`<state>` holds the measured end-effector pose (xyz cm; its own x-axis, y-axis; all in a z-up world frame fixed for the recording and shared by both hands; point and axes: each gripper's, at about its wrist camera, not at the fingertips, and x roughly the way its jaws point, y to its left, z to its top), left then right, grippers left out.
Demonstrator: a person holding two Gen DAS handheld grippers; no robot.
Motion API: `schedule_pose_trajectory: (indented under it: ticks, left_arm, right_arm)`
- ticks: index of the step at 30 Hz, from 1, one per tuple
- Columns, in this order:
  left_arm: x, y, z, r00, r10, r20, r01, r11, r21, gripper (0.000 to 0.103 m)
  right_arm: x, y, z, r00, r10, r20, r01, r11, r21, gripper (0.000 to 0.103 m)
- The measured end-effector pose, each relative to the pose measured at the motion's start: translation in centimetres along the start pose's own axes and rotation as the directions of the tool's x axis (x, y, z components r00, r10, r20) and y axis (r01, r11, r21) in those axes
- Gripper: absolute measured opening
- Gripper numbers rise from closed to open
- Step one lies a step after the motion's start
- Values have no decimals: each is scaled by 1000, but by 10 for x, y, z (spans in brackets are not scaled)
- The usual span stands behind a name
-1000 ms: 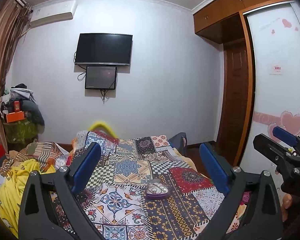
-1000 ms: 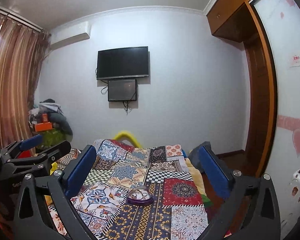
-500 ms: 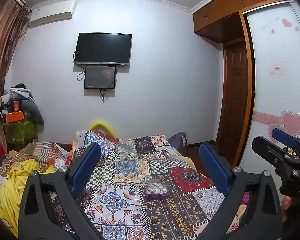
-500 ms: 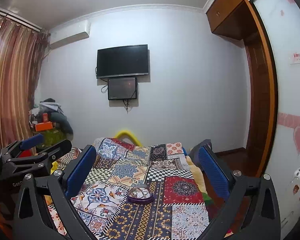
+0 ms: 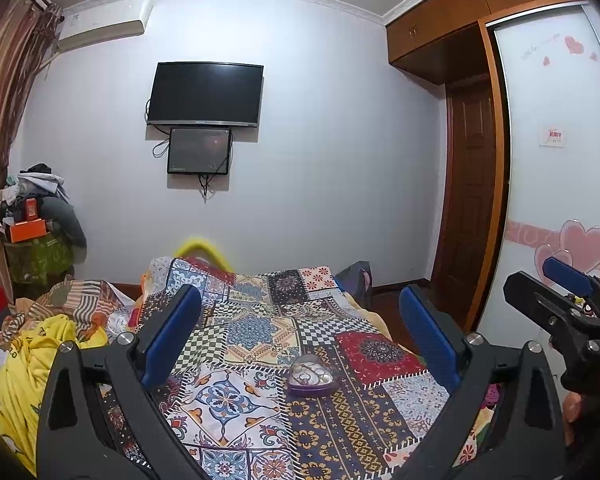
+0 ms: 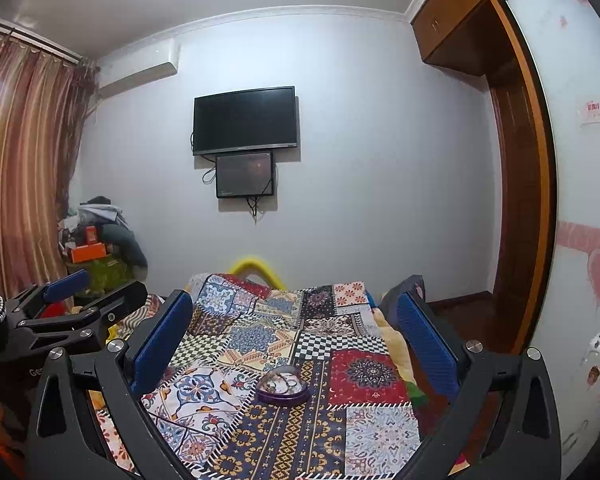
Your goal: Organize jewelry
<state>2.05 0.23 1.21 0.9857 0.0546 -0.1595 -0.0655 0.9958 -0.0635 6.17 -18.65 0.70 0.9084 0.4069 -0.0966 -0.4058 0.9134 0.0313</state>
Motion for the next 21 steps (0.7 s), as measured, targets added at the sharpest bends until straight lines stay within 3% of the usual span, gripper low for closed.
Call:
schedule_pose_trajectory:
  ticks: [21]
  left_arm:
    - [3,3,-1,1000,-3,-9,2,1000,-24,102]
  right_arm:
    - [-1,0,0,1000,-2,-4,2,1000,-1,101]
